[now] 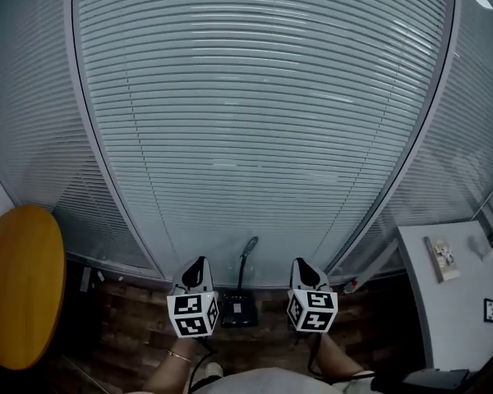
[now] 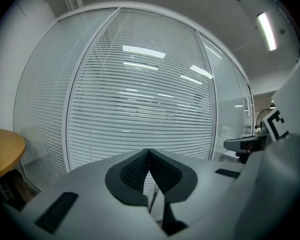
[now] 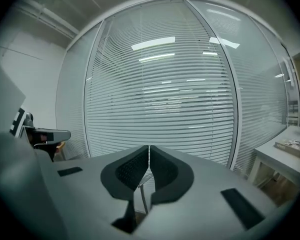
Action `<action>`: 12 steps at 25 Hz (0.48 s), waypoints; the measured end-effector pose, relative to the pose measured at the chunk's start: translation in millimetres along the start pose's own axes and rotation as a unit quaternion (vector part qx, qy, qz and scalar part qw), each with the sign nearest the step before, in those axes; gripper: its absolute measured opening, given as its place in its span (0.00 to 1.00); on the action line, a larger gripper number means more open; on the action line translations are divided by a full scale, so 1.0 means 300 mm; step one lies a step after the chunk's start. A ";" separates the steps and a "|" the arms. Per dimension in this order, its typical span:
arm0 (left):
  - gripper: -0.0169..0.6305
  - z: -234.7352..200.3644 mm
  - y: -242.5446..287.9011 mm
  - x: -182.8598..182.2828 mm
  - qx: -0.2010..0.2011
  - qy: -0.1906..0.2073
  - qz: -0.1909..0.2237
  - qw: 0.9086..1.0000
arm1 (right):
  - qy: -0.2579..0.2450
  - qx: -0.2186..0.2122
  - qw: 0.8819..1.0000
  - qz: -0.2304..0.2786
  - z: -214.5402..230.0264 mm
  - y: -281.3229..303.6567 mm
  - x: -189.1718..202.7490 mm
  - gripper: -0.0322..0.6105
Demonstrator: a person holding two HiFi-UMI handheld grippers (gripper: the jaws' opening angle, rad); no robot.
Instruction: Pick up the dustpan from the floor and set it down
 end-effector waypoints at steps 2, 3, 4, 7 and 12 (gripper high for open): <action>0.05 -0.017 -0.002 0.023 0.000 -0.004 0.003 1.000 | -0.002 0.006 1.000 -0.002 -0.002 0.001 0.020 0.11; 0.05 -0.026 -0.007 0.030 0.000 -0.007 0.004 1.000 | -0.004 0.008 1.000 -0.004 -0.007 -0.002 0.030 0.11; 0.05 -0.028 -0.017 0.023 0.000 -0.008 0.004 1.000 | -0.005 0.008 1.000 -0.007 -0.011 -0.010 0.029 0.11; 0.05 -0.012 -0.049 -0.049 -0.001 0.000 0.002 1.000 | -0.005 0.008 1.000 -0.014 -0.017 -0.046 -0.021 0.10; 0.05 -0.021 -0.020 -0.024 0.006 -0.002 -0.001 1.000 | -0.010 0.016 1.000 -0.020 -0.014 -0.023 0.000 0.10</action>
Point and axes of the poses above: the fingertips, and each gripper's own axes: y forward along the fingers, z to its right, x out of its underside, the point moved 4 cm from there along -y, backward along the fingers, and after that the axes turned 13 degrees about -y, right-handed, at the moved point
